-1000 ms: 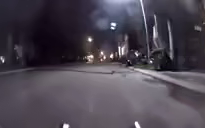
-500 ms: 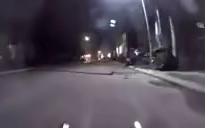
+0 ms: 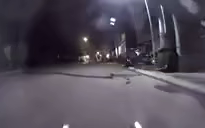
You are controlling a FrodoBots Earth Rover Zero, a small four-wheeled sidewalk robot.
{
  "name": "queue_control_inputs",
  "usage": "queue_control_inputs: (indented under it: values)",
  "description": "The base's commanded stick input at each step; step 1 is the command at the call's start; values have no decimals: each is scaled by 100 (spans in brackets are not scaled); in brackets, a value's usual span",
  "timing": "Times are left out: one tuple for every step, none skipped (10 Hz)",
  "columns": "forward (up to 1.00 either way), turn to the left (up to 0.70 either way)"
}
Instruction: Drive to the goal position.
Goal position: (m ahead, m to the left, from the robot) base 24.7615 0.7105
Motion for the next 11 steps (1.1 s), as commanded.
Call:
queue_control_inputs:
  values:
    - [100,0]
    - [100,0]
    - [100,0]
    - [100,0]
    - [100,0]
    - [100,0]
    - [100,0]
    - [100,0]
    - [100,0]
    - [100,0]
    - [100,0]
